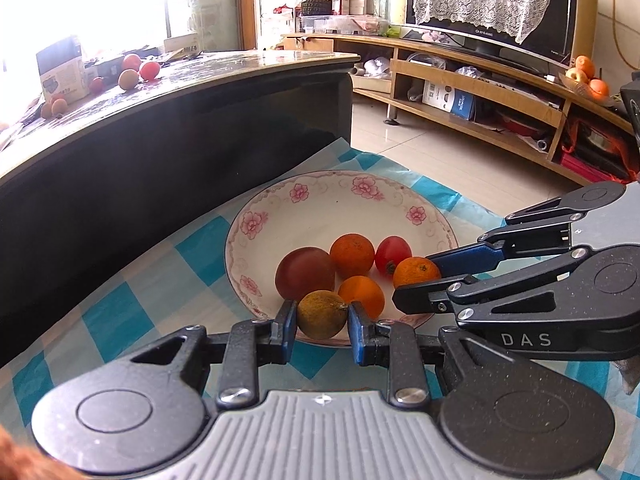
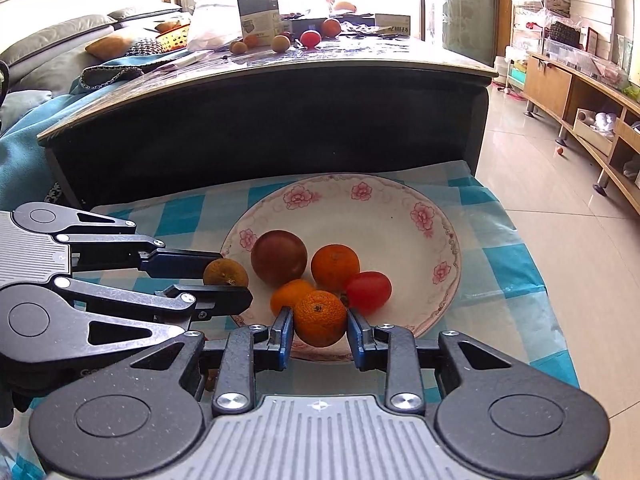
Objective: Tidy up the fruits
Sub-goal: 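Carry the brown fruit with the left tool into the bowl while the right tool drops the orange there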
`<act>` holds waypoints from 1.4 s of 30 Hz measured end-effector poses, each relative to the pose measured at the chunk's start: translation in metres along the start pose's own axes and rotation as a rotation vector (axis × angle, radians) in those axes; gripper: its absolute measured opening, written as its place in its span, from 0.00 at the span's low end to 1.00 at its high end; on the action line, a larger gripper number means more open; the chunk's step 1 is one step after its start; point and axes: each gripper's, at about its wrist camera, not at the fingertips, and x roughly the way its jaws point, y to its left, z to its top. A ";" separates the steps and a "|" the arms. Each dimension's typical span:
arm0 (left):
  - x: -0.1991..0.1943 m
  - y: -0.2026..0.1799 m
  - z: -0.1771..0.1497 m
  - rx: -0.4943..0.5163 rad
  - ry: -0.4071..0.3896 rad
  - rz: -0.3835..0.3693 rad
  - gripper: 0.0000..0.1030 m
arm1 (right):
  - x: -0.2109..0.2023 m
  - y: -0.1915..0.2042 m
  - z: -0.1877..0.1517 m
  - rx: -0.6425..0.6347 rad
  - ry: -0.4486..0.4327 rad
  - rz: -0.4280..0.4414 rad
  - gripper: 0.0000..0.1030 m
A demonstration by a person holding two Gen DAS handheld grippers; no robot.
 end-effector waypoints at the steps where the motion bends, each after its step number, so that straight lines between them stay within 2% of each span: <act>1: 0.001 -0.001 0.000 0.002 0.000 0.003 0.35 | 0.001 0.000 0.000 -0.001 0.002 -0.003 0.24; 26: 0.000 0.003 0.000 -0.023 -0.021 0.021 0.36 | 0.000 0.000 -0.001 0.006 -0.012 -0.010 0.29; 42: -0.013 0.001 0.001 -0.009 -0.037 0.004 0.36 | -0.009 0.004 -0.003 -0.017 -0.022 -0.004 0.30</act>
